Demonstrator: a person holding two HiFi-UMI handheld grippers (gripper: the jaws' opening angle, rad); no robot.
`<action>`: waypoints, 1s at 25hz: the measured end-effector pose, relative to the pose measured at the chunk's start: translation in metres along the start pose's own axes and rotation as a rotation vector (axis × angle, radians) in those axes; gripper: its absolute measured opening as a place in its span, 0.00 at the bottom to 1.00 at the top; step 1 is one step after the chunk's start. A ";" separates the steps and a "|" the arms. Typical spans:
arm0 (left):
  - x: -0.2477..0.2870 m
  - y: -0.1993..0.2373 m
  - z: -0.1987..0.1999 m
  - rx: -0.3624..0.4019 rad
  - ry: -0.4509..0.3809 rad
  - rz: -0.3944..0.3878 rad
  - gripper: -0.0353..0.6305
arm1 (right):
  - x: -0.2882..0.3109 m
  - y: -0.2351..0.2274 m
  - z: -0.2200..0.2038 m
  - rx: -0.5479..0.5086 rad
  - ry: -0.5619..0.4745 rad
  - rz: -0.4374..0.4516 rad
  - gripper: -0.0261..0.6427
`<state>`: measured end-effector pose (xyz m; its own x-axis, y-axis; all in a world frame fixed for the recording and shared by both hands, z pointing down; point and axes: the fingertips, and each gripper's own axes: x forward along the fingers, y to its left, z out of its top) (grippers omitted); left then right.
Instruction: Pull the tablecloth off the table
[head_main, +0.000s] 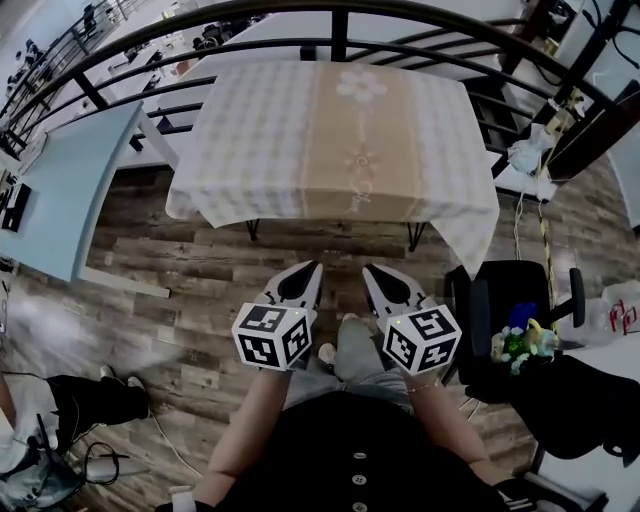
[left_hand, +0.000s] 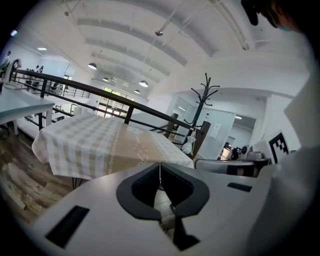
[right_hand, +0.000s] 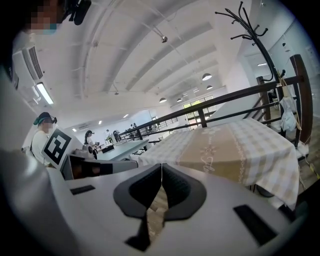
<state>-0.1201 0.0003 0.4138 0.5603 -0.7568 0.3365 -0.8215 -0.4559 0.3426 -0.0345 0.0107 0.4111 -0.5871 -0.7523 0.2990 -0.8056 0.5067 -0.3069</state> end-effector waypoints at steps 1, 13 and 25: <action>0.003 0.003 -0.002 -0.009 0.007 0.001 0.08 | 0.003 -0.003 -0.001 0.006 0.005 -0.004 0.08; 0.067 0.045 0.015 -0.139 0.023 -0.011 0.08 | 0.062 -0.059 0.011 0.150 0.035 0.025 0.08; 0.139 0.094 0.005 -0.293 0.079 0.069 0.08 | 0.112 -0.134 -0.002 0.337 0.114 -0.031 0.08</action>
<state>-0.1195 -0.1504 0.4882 0.5203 -0.7371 0.4313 -0.7987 -0.2413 0.5513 0.0079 -0.1401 0.4877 -0.5833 -0.7034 0.4062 -0.7629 0.3027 -0.5712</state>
